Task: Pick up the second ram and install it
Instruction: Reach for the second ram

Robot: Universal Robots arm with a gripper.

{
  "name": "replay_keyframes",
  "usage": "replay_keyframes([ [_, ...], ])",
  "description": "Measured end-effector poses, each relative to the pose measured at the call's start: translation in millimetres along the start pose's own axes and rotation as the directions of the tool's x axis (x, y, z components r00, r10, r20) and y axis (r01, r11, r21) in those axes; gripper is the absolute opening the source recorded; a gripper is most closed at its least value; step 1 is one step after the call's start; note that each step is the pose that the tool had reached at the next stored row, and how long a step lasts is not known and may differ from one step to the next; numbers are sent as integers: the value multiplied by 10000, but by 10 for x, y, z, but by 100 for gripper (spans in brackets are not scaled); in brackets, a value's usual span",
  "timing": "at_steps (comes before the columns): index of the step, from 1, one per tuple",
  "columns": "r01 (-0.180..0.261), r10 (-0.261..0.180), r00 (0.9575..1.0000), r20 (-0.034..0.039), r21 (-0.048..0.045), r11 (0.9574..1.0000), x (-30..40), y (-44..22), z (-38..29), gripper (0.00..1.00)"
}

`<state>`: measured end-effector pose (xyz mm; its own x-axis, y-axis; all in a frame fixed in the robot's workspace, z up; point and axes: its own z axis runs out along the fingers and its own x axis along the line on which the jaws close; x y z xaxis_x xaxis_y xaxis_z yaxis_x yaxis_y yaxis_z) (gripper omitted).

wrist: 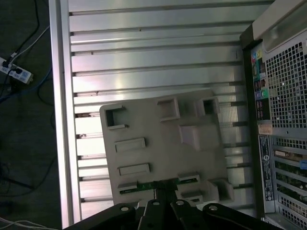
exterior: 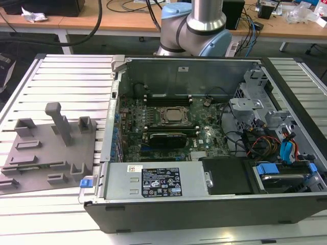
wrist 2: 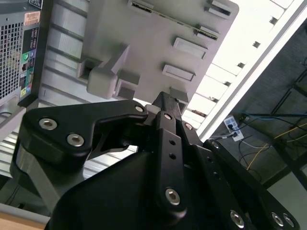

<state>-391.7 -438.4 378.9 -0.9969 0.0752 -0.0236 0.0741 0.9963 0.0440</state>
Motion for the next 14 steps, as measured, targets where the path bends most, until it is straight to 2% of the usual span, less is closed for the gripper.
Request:
replay_keyframes([
  [6, 0, 0, 10000, 1, 1, 10000, -8, -113, 20, 11],
  [14, -1, 1, 10000, 1, 0, 10000, -10, -156, 49, 11],
])
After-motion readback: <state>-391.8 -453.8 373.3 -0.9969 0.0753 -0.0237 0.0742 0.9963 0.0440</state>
